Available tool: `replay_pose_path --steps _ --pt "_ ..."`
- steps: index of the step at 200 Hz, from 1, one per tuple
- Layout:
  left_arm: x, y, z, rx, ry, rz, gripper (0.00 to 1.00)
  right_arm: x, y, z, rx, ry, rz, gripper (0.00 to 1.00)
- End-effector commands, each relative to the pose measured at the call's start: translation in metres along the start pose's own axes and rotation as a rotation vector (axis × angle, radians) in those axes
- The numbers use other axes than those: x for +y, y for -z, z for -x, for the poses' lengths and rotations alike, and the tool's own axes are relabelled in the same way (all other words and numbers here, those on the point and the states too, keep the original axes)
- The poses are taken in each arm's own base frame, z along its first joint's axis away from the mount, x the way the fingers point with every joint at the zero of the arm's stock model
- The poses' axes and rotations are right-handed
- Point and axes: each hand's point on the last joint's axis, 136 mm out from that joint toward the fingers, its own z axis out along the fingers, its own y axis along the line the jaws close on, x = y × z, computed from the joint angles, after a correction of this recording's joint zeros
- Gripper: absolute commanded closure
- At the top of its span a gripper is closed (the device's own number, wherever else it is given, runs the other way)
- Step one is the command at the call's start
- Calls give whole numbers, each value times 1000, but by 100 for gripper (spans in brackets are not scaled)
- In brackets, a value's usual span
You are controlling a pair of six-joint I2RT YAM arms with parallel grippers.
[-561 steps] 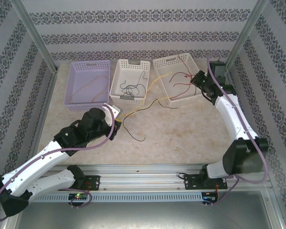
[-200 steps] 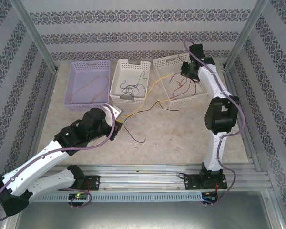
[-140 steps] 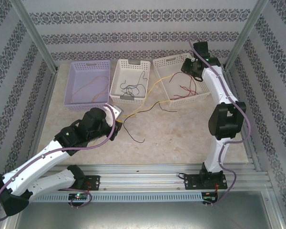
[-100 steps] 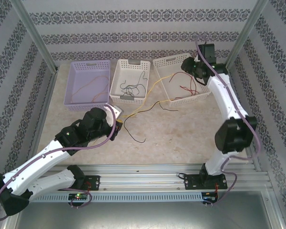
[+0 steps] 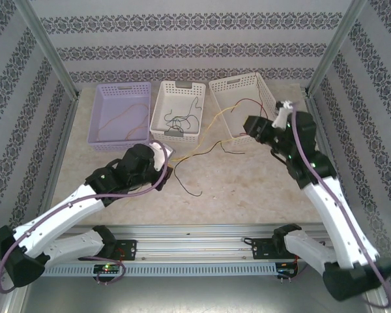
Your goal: Untangle the cables
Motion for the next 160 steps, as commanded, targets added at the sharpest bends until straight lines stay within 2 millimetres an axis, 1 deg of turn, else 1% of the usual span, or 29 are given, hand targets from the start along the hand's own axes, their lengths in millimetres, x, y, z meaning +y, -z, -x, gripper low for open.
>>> replay_pose_path --steps 1,16,34,48,62,84,99,120,132,160 --pt "-13 9 45 -102 62 -65 100 13 30 -22 2 1 99 50" --pt "-17 6 58 -102 81 -81 100 16 48 -37 -10 -4 150 49" --pt "-24 -1 70 -107 97 -119 100 20 62 -56 1 -13 215 48" --pt "-29 -10 76 -95 99 -141 100 22 67 -72 28 -19 262 48" --pt "-32 -18 81 -90 97 -158 100 22 65 -91 62 -21 305 47" --pt "-41 -27 83 -102 87 -212 100 20 59 -116 104 0 338 46" --pt "-46 -30 79 -101 83 -244 100 19 52 -127 116 16 344 45" --pt "-48 -30 75 -128 92 -271 100 26 41 -142 146 73 350 44" --pt "-51 -29 74 -133 106 -298 100 28 32 -151 165 120 330 44" --pt "-57 -33 68 -115 117 -344 100 41 9 -173 200 214 323 43"
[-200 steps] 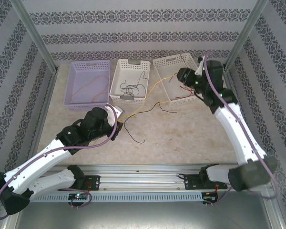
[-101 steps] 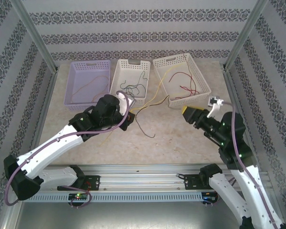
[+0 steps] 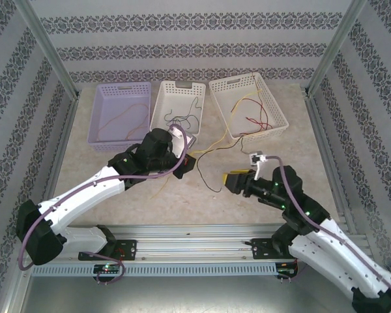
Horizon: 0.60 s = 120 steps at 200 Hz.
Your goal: Untangle the cables
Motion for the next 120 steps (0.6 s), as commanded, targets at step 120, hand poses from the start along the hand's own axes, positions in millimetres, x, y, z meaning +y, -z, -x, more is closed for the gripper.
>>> replay_pose_path --steps 120 --pt "-24 9 16 -77 4 -142 100 -17 -83 -2 -20 216 -136 48"
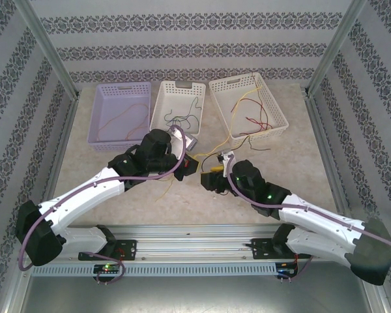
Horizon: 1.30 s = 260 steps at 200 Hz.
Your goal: Untangle the cables
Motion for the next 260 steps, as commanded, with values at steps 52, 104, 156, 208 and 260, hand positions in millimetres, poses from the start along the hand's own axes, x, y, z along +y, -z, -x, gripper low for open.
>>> replay_pose_path --steps 52,104,156,208,260 --pt "-8 13 17 -78 -16 -29 100 5 -7 11 -60 20 4 69" --pt "-5 20 20 -98 -30 3 100 -12 12 5 -87 0 -61 100" --pt "6 22 20 -102 -37 72 100 -34 46 7 -150 -36 -154 100" --pt "28 30 22 -113 -44 211 100 -84 101 9 -289 -145 -366 100" --pt "44 45 25 -139 -65 332 100 -113 145 6 -363 -236 -487 100"
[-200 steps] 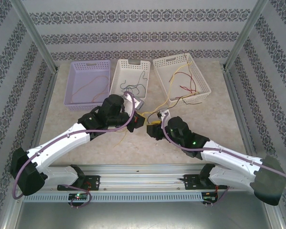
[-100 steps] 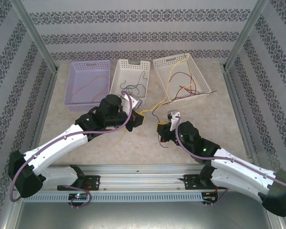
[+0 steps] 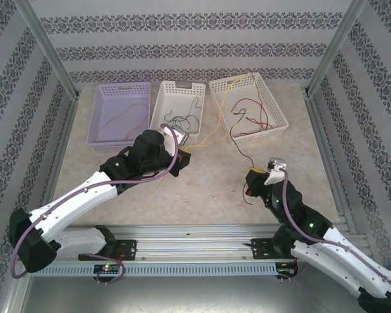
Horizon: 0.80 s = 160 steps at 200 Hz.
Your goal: Untangle the cables
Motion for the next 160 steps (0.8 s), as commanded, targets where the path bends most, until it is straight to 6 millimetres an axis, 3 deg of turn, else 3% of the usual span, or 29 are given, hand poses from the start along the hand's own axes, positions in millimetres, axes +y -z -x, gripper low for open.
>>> replay_pose_path --steps 1,36,83,160 --pt "19 12 7 -33 -28 103 100 -32 11 -2 -4 -18 -139 100" --pt "34 21 10 -46 -51 200 100 -54 35 19 -82 -54 -237 100" --pt "59 37 15 -78 -60 357 100 -79 60 27 -157 -110 -304 100" --pt "76 50 20 -102 -64 461 100 -85 88 50 -223 -120 -310 100"
